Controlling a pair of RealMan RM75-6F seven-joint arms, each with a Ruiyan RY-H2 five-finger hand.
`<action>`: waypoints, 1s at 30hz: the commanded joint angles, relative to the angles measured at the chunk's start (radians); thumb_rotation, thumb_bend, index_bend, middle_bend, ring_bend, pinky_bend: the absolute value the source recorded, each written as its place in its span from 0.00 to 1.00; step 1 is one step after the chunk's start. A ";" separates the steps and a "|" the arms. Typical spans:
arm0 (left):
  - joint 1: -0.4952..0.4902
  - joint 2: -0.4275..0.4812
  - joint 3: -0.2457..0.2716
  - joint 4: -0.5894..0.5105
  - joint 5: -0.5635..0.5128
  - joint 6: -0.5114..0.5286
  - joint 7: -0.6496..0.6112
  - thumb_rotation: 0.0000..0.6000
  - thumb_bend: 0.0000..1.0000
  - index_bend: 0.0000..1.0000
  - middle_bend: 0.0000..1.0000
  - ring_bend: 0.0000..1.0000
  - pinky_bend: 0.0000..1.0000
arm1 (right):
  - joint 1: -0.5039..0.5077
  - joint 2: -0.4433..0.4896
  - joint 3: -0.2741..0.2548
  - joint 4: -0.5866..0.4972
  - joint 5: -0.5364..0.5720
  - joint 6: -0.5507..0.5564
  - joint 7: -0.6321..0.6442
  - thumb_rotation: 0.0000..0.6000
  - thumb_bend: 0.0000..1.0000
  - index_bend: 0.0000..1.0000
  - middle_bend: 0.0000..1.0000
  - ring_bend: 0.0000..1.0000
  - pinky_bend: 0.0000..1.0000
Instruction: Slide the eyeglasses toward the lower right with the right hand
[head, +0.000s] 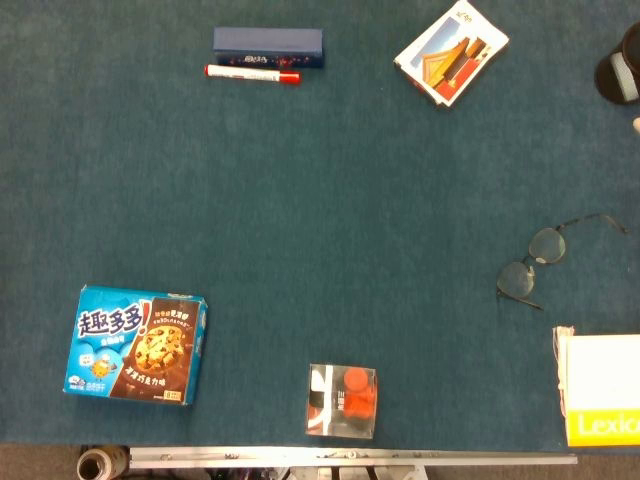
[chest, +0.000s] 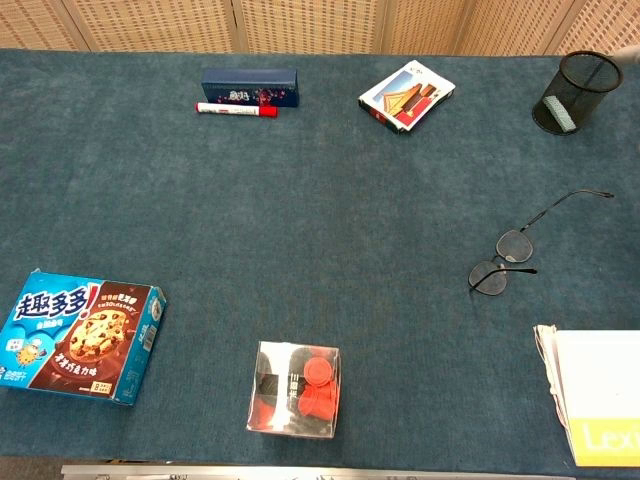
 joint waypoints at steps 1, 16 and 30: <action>0.000 0.000 0.000 0.000 0.000 0.000 0.000 1.00 0.22 0.42 0.29 0.30 0.46 | 0.003 -0.010 -0.001 0.011 0.002 -0.008 -0.001 1.00 0.25 0.16 0.20 0.07 0.21; 0.000 0.002 0.000 -0.001 -0.002 -0.001 -0.002 1.00 0.22 0.42 0.29 0.30 0.46 | 0.026 -0.054 -0.013 0.036 0.005 -0.064 -0.010 1.00 0.25 0.16 0.20 0.07 0.21; 0.000 0.003 0.000 -0.001 -0.002 -0.001 -0.007 1.00 0.22 0.42 0.29 0.30 0.46 | 0.042 -0.084 -0.028 0.033 -0.003 -0.099 -0.029 1.00 0.25 0.16 0.20 0.07 0.21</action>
